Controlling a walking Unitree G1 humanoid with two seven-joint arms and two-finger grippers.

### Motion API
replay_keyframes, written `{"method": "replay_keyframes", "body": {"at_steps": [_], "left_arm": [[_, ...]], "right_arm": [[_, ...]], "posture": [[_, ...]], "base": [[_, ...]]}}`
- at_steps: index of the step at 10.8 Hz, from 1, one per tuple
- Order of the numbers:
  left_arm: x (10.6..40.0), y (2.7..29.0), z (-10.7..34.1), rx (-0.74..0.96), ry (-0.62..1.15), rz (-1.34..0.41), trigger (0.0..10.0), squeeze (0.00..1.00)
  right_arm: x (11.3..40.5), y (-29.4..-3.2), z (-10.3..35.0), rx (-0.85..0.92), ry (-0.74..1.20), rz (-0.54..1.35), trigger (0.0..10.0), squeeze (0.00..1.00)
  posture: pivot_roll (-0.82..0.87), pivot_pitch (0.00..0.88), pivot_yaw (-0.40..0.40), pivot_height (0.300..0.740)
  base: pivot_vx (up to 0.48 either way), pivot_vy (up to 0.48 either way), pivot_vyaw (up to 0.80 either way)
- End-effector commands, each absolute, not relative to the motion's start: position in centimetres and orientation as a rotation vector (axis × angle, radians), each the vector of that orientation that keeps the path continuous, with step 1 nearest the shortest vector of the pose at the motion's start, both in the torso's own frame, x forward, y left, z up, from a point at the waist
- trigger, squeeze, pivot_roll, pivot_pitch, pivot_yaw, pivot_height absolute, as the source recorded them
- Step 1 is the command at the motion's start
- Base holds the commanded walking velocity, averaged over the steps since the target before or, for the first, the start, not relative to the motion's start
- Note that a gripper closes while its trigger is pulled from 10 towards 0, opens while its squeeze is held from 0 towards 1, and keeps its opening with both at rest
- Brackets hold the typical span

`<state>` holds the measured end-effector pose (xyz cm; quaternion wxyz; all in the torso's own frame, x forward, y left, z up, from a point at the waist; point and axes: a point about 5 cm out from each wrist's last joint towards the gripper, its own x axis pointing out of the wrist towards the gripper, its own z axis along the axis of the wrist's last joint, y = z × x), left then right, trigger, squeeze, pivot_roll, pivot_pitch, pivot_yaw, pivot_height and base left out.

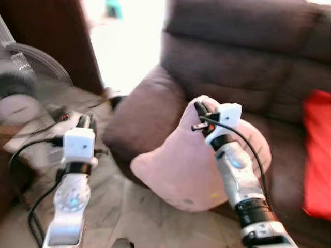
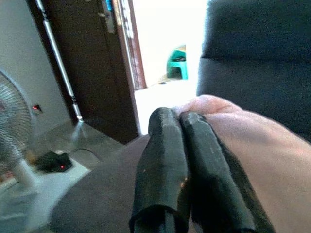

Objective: Move the pillow to the sofa from floor

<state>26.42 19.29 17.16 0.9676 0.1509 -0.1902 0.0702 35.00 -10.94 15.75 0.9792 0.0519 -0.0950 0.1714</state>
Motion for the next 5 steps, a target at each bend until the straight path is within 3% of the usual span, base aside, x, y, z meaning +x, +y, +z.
{"method": "replay_keyframes", "body": {"at_steps": [1,5], "left_arm": [[26.46,19.34,17.26,0.294,-0.383,0.148,10.0,0.0],[26.62,19.53,17.55,0.295,-0.392,0.156,10.0,0.0]], "right_arm": [[35.04,-10.79,17.97,0.105,-0.289,0.359,10.0,0.0],[34.71,-10.32,18.15,0.072,-0.307,0.405,10.0,0.0]], "posture": [[0.12,0.106,-0.023,0.723],[0.12,0.108,-0.021,0.723]], "base": [[0.0,0.0,0.0],[0.0,0.0,0.0]]}}
